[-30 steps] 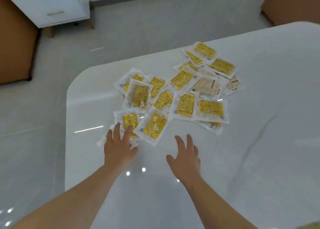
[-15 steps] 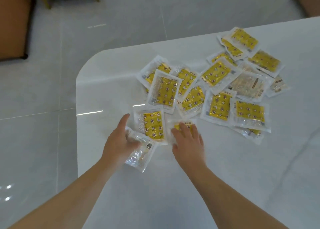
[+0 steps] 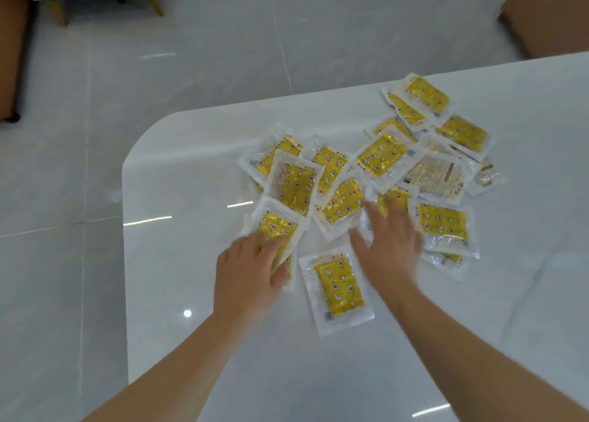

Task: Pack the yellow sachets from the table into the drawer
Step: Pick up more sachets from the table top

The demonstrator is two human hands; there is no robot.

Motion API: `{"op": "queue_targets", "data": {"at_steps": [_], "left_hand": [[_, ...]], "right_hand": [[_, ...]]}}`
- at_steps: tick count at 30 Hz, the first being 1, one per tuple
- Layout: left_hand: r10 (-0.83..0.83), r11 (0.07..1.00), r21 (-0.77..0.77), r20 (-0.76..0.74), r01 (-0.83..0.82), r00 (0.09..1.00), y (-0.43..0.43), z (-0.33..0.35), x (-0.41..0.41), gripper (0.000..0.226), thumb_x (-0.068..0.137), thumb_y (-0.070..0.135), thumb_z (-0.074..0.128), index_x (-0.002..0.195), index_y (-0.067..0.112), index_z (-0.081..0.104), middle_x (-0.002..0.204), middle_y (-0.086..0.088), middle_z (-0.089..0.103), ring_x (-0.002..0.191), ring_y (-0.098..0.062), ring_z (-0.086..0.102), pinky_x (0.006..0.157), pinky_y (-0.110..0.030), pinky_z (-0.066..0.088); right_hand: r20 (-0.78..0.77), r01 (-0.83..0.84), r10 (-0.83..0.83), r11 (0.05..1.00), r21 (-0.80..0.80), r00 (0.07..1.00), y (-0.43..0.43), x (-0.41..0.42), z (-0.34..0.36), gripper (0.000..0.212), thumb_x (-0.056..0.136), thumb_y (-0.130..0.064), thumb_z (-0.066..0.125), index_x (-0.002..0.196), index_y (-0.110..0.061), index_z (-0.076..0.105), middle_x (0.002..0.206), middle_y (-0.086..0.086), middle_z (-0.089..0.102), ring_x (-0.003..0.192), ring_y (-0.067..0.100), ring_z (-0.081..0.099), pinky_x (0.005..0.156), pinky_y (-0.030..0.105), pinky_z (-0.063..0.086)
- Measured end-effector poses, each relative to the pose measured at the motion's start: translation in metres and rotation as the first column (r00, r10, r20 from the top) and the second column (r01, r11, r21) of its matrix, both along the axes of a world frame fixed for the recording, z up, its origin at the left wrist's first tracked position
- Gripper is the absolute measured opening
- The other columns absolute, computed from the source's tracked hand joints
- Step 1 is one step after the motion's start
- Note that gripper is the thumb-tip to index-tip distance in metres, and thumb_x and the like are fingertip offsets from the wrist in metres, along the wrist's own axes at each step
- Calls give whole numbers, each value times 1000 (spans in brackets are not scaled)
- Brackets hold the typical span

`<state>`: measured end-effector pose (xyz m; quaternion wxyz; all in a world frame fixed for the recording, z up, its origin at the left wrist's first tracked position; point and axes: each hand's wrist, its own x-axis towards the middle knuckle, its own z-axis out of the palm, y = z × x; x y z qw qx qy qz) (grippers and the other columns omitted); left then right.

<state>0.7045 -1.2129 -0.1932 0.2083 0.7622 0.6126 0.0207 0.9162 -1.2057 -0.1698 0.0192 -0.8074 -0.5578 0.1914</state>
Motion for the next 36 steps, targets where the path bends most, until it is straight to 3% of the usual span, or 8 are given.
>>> {"op": "queue_targets", "data": {"at_steps": [3, 6, 13, 17, 20, 24, 30, 36], "left_hand": [[60, 963, -252, -143, -95, 988, 10, -7, -4, 66, 89, 61, 33, 147, 38, 13, 157, -10, 7, 143, -38, 8, 110, -54, 20], [20, 904, -416, -190, -99, 982, 8, -14, -1, 60, 92, 61, 25, 141, 54, -8, 157, 0, -17, 143, -32, -16, 115, -51, 1], [214, 893, -401, -16, -202, 977, -50, 6, 27, 46, 91, 53, 41, 136, 53, 30, 150, 7, 10, 131, -25, 20, 102, -38, 35], [472, 795, -494, 142, -351, 870, -98, 6, 42, 64, 81, 34, 66, 135, 42, 31, 132, -3, 29, 116, -20, 39, 93, -27, 39], [640, 695, -572, 215, -436, 737, -107, 2, 41, 89, 69, 19, 76, 138, 40, 24, 117, 2, 52, 94, -18, 59, 75, -28, 49], [689, 582, -682, 126, -442, 714, -98, 10, 37, 67, 62, 14, 80, 115, 30, 43, 91, 10, 61, 82, -15, 61, 66, -25, 44], [860, 382, -846, 178, -373, 477, -79, 28, 36, 31, 60, 3, 80, 87, 9, 68, 80, -6, 68, 74, -22, 62, 62, -25, 43], [824, 484, -829, 325, -280, 464, -77, 45, 35, 43, 62, 9, 78, 103, 15, 67, 100, -7, 72, 99, -27, 65, 95, -42, 46]], "right_hand": [[50, 197, -190, 959, -204, 980, 29, 28, -15, 82, 83, -69, 42, 147, -43, -2, 158, -1, -17, 144, 34, -13, 108, 66, 7], [41, 147, -143, 907, -395, 989, 7, 18, -39, 89, 80, -76, 32, 145, -41, -17, 156, 3, -23, 142, 34, -21, 108, 68, 8], [-109, -88, 48, 910, -405, 993, -91, -38, -26, 66, 91, -64, 26, 146, -44, -3, 156, -6, -21, 143, 22, -24, 114, 57, 3], [-78, -219, 205, 905, -365, 976, -134, -35, -17, 81, 57, -64, 64, 128, -34, 42, 143, 1, 46, 132, 26, 34, 87, 50, 49], [-183, -237, 194, 939, -250, 964, -149, -23, -11, 55, 81, -47, 58, 132, -36, 42, 145, -14, 38, 133, 16, 36, 102, 36, 38], [-140, 148, -182, 964, -221, 973, -155, 6, -10, 46, 91, -40, 52, 135, -33, 41, 143, -7, 34, 129, 16, 34, 105, 30, 28], [-64, 658, -718, 666, -351, 693, -132, 26, -17, 105, 70, -57, 71, 147, -20, 11, 152, 5, 16, 137, 28, 21, 104, 44, 28], [-301, 694, -785, 619, -369, 541, -123, 15, -29, 48, 84, -28, 63, 123, -18, 37, 114, 9, 56, 107, 31, 52, 93, 40, 41]]}}
